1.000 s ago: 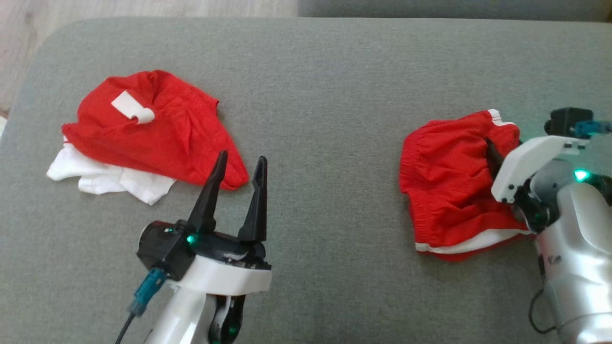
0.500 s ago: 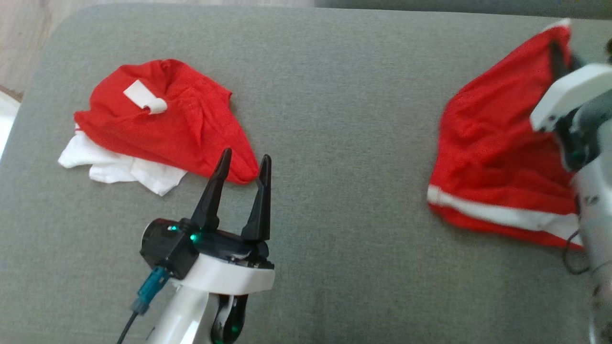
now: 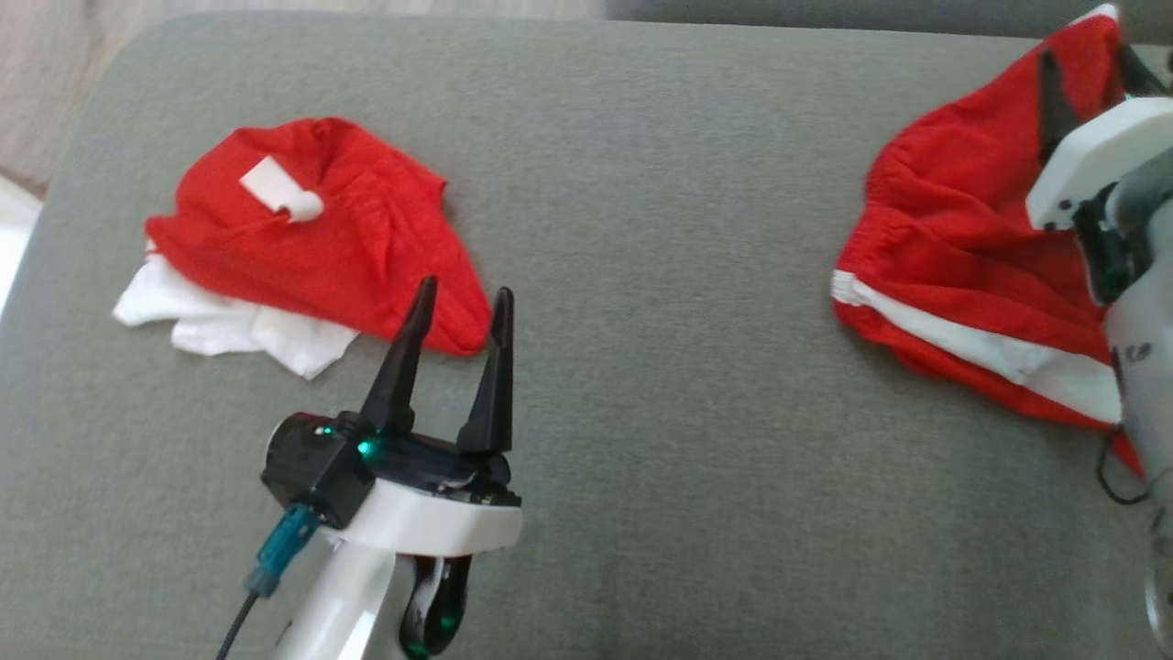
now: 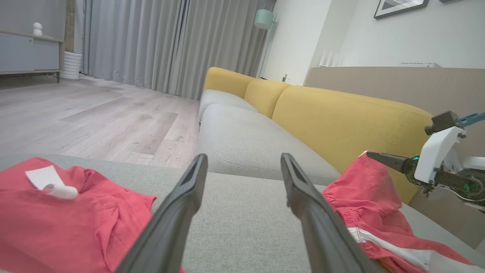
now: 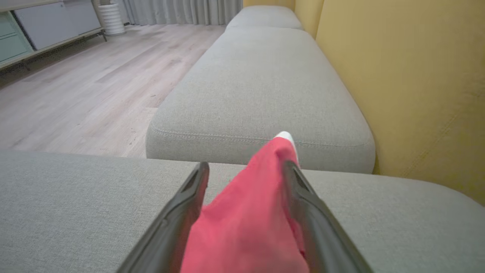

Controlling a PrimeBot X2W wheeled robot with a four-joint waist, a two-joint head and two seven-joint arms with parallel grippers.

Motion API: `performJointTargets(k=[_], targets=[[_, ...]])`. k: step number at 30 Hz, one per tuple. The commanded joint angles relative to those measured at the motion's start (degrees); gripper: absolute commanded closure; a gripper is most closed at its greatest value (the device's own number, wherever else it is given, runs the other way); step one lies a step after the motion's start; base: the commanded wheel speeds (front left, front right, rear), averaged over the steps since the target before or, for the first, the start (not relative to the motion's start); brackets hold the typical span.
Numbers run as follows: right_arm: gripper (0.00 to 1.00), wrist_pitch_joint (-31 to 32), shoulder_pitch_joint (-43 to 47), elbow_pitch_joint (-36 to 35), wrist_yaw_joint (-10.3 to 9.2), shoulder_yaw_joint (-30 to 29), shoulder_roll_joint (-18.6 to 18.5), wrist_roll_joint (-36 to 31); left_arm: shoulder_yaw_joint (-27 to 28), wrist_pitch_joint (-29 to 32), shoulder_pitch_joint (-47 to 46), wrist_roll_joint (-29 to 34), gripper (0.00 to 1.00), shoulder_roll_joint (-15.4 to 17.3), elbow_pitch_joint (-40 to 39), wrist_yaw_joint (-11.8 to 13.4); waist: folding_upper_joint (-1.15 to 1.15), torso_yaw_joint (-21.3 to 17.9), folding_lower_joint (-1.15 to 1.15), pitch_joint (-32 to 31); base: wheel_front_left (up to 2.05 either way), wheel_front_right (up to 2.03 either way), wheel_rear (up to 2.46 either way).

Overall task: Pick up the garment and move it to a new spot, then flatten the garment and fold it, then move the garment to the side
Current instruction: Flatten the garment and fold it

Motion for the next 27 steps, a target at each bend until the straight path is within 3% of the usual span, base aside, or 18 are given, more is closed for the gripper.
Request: performJointTargets(k=[1, 10, 17, 24, 27], targets=[[0.00, -1.77, -0.64, -1.56, -0.04, 1.50, 0.92, -0.60, 2.13, -0.29, -1.16, 0.23, 0.00, 0.01, -1.97, 0.20, 0.00, -1.54, 0.00, -0.60, 0.00, 0.00, 0.00], [0.00, -10.72, 6.25, -8.76, -0.04, 4.60, 3.65, 5.59, 4.81, -0.29, -0.57, 1.78, 0.00, 0.01, -1.67, -0.64, 0.00, -9.58, 0.00, -4.21, 0.00, 0.00, 0.00], [0.00, -13.13, 20.24, -23.89, -0.04, 3.53, 4.32, 8.38, 6.17, -0.29, -0.58, 1.95, 0.00, 0.01, -1.39, -1.15, 0.00, -15.29, 0.00, -6.03, 0.00, 0.00, 0.00], [0.00, -13.39, 39.16, -41.87, -0.04, -2.53, 11.11, 7.89, 7.41, -0.29, -2.10, 2.07, 0.00, 0.01, 0.49, -1.77, 0.00, -19.54, 0.00, -4.53, 0.00, 0.00, 0.00], [0.00, -13.39, 42.28, -44.97, -0.04, -2.92, 12.27, 6.98, 7.26, -0.29, -3.16, 2.54, 0.00, 0.01, 1.84, -2.12, 0.00, -20.66, 0.00, -3.73, 0.00, 0.00, 0.00]])
